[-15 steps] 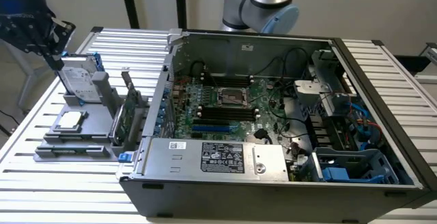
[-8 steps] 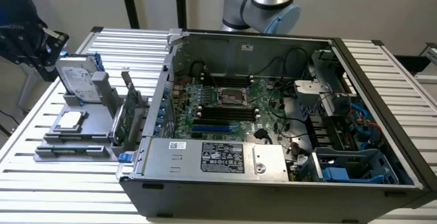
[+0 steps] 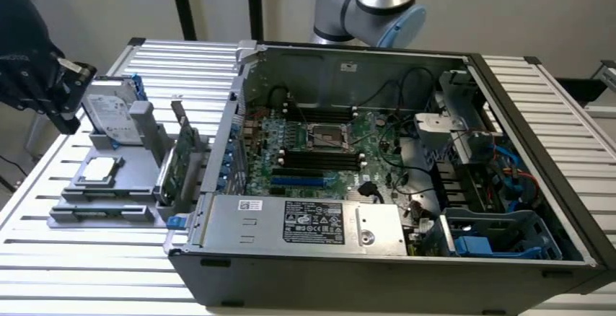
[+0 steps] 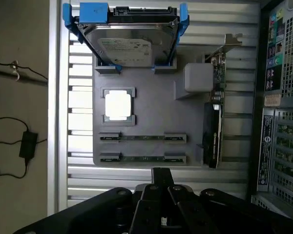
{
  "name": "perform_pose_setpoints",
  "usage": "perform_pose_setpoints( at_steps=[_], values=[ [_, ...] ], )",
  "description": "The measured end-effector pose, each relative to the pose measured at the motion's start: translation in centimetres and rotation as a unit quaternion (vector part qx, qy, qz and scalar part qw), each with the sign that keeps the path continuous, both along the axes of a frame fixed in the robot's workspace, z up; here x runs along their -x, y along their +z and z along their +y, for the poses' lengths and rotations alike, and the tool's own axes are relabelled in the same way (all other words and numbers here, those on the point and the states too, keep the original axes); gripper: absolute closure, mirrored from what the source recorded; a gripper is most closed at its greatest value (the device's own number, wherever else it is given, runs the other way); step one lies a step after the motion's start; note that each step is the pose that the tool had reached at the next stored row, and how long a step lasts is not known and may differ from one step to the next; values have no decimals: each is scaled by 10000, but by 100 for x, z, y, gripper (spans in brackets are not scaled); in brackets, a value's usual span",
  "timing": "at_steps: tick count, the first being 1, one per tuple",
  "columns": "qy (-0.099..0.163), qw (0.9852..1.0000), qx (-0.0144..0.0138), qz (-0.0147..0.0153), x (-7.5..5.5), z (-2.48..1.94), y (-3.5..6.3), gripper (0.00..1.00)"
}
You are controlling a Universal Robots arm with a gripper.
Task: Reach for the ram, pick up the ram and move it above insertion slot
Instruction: 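Reach for the ram, then pick up the ram and move it above insertion slot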
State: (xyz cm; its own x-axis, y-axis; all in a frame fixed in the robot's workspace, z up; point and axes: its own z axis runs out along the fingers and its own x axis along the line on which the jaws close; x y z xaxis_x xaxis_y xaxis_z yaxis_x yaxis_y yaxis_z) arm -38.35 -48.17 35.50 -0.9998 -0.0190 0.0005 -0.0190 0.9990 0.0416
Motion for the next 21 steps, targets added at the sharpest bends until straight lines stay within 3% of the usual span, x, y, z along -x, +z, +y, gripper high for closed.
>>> perform_pose_setpoints(
  at_steps=[2, 7, 11, 16, 21],
  values=[
    [0, 10000, 0, 8, -15, -44, -1, 89],
    [17, 10000, 0, 9, -15, -45, -1, 89],
    [354, 9994, -1, 8, -14, -46, -3, 89],
    [808, 9967, 0, 8, -15, -46, -2, 89],
    [1258, 9921, 0, 9, -15, -45, -1, 89]
  ],
)
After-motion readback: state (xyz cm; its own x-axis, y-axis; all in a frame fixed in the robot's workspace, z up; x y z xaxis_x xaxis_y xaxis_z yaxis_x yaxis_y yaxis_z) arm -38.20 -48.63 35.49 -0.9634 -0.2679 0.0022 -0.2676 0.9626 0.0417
